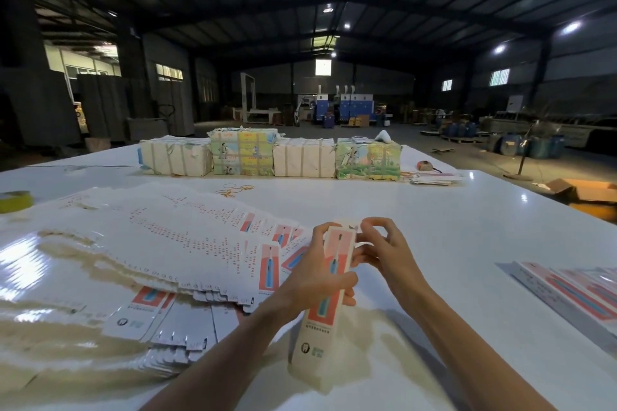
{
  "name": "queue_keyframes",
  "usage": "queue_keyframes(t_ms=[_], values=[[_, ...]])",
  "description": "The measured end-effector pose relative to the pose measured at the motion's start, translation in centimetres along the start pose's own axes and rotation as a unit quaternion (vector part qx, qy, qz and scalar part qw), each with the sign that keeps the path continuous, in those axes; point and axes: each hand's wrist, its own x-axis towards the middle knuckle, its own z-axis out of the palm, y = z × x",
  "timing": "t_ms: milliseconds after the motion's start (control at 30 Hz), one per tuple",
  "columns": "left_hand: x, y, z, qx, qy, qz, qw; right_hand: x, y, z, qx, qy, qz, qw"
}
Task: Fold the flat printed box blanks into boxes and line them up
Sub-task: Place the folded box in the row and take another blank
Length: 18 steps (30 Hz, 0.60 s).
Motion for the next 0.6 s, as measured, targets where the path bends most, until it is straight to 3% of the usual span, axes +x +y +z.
queue_keyframes(t_ms=[100,400,500,600], values=[[-0.2,-0.1,0.2,0.011,-0.021,-0.004,1.000,0.5,0.1,-0.7,-0.038,0.010,-0.011,0.999],[0.0,-0.1,-0.2,0.020,-0.007,-0.024,0.999,-0.2,-0.1,-0.3,-0.183,0.007,-0.165,0.969],[0.0,0.1,-0.4,0.019,-0.009,-0.036,0.999,-0.2,-0.5,-0.1,-0.191,0.005,-0.144,0.971],[-0.5,0.8,-0.2,0.061,-0.007,-0.024,0.998,0.0,-0.9,0.1,-0.107,0.020,-0.098,0.989]])
